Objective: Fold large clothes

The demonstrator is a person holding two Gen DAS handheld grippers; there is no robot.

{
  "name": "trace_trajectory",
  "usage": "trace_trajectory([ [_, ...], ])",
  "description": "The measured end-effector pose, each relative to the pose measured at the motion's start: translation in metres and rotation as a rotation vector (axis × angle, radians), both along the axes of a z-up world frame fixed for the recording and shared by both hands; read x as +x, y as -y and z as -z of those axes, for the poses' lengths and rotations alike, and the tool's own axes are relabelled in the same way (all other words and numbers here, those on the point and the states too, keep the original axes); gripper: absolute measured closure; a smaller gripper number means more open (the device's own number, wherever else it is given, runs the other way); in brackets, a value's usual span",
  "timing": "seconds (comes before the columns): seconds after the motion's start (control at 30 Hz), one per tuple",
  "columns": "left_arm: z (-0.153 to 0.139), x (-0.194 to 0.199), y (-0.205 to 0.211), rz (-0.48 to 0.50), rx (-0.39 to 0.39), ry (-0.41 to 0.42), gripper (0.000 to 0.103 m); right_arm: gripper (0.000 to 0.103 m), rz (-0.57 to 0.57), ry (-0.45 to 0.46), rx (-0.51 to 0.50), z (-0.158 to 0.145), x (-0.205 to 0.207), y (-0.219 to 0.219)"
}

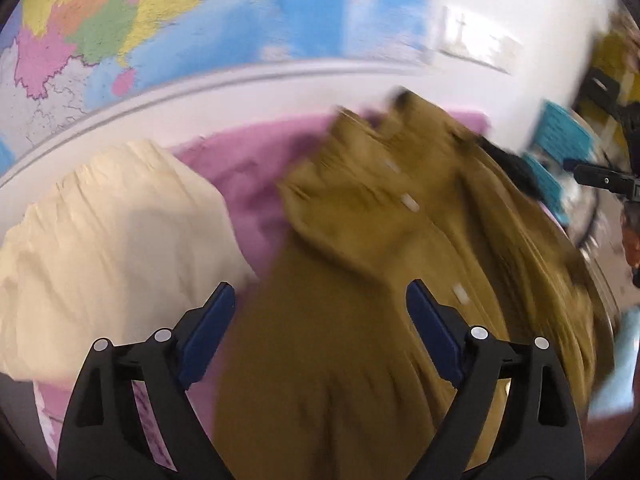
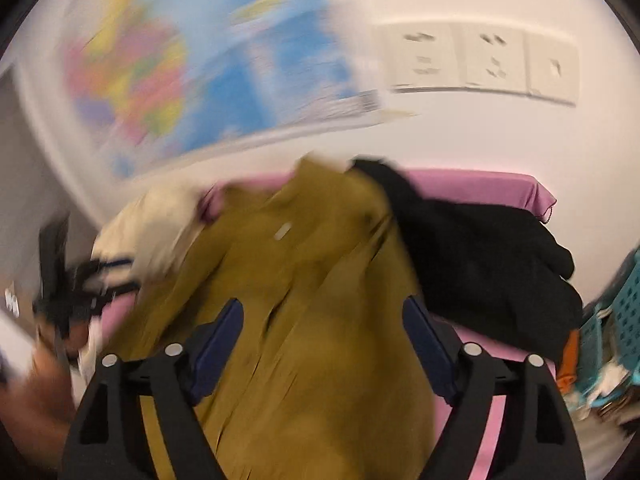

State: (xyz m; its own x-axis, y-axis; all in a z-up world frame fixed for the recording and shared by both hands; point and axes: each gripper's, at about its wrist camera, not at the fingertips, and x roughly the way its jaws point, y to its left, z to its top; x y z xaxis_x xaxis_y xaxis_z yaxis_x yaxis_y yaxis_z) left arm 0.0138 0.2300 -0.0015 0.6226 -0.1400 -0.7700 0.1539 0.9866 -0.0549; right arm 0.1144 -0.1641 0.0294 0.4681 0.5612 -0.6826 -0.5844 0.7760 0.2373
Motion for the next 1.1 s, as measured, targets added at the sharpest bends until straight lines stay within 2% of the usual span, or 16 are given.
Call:
trace_trajectory([
  [0.07,0.012,-0.023,0.012,0.054,-0.007,-0.017,0.017,0.021,-0.076,-0.015,-0.049,0.012,-0.045,-0.010],
  [0.2,0.037,-0.060,0.037,0.138,-0.044,-0.064,0.011,0.021,-0.143,-0.137,-0.095,0.052,-0.108,-0.021],
  [0.3,0.056,-0.075,0.056,0.150,0.024,-0.076,0.008,0.021,-0.148,-0.153,-0.178,0.077,-0.133,-0.031],
  [0.37,0.067,-0.082,0.068,0.137,0.122,-0.066,0.010,0.021,-0.148,-0.136,-0.193,0.090,-0.144,-0.033],
  [0.4,0.067,-0.086,0.069,0.135,0.132,-0.065,0.016,0.028,-0.134,-0.129,-0.206,0.093,-0.146,-0.032],
  [0.43,0.069,-0.087,0.067,0.122,0.130,-0.068,0.022,0.049,-0.123,-0.130,-0.208,0.097,-0.145,-0.031],
  [0.47,0.070,-0.087,0.063,0.103,0.128,-0.069,0.037,0.065,-0.128,-0.147,-0.190,0.099,-0.146,-0.029],
  [0.5,0.069,-0.084,0.056,0.073,0.116,-0.072,0.051,0.100,-0.129,-0.181,-0.149,0.100,-0.143,-0.025],
  [0.57,0.056,-0.088,0.040,0.049,0.048,-0.071,0.068,0.100,-0.114,-0.195,-0.079,0.090,-0.142,-0.014],
  [0.6,0.046,-0.088,0.030,0.034,0.007,-0.062,0.080,0.100,-0.106,-0.177,-0.065,0.081,-0.142,-0.008],
  [0.63,0.037,-0.090,0.023,0.014,0.004,-0.045,0.082,0.100,-0.098,-0.157,-0.048,0.071,-0.140,-0.001],
  [0.73,0.006,-0.088,-0.004,-0.014,-0.086,0.003,0.083,0.100,-0.011,-0.050,0.022,0.016,-0.137,0.035],
  [0.87,-0.032,-0.079,-0.038,-0.070,-0.093,0.070,0.083,0.100,0.126,0.092,0.043,-0.044,-0.118,0.081],
  [0.97,-0.052,-0.070,-0.064,-0.162,-0.015,0.118,0.083,0.100,0.245,0.161,0.051,-0.076,-0.094,0.115],
  [1.03,-0.057,-0.063,-0.083,-0.254,0.056,0.121,0.081,0.100,0.298,0.180,0.021,-0.078,-0.077,0.126],
  [1.1,-0.052,-0.056,-0.097,-0.355,0.175,0.129,0.075,0.100,0.367,0.162,0.004,-0.067,-0.052,0.135],
])
